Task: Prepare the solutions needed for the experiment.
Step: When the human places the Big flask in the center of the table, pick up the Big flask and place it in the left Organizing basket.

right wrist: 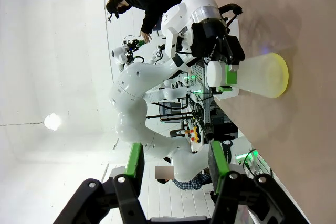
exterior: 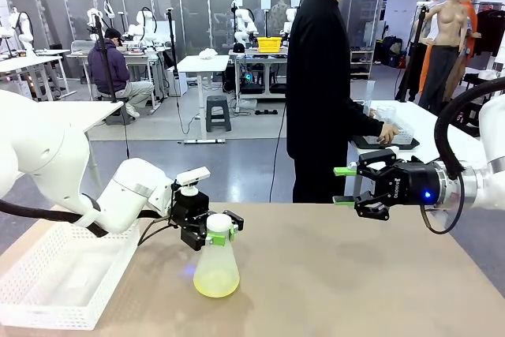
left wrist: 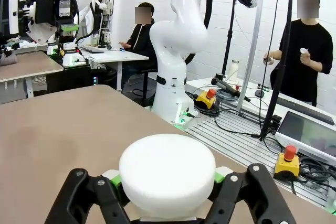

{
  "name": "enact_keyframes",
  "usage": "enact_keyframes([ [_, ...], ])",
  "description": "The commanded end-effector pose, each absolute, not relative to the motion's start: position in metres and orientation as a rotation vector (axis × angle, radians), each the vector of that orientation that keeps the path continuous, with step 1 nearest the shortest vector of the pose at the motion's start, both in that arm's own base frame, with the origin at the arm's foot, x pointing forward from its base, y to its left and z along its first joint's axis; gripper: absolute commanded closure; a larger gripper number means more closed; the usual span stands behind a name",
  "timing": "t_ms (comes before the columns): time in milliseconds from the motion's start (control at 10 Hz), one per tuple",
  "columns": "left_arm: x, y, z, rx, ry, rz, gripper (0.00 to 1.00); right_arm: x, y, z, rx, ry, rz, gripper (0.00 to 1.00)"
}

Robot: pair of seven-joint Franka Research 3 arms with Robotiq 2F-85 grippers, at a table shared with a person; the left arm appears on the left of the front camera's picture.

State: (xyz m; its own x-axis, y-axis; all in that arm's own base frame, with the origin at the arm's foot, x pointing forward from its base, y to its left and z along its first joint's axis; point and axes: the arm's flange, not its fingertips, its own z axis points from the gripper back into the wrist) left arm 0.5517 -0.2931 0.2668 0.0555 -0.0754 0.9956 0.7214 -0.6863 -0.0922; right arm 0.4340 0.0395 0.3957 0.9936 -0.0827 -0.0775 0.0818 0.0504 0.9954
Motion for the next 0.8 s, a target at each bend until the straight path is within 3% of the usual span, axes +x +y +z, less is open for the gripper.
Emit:
enact_keyframes([
  [0, 0.556, -0.293, 0.266, -1.732, -0.635, -1.685, 1.0, 0.434, 0.04, 0.396, 1.53, -0.022, -0.114, 0.37],
  [200, 0.55, -0.292, 0.289, -1.718, -0.629, -1.632, 1.0, 0.434, 0.04, 0.396, 1.53, -0.022, -0.114, 0.37],
  [700, 0.528, -0.269, 0.372, -1.693, -0.626, -1.762, 1.0, 0.434, 0.04, 0.396, 1.53, -0.022, -0.114, 0.37],
])
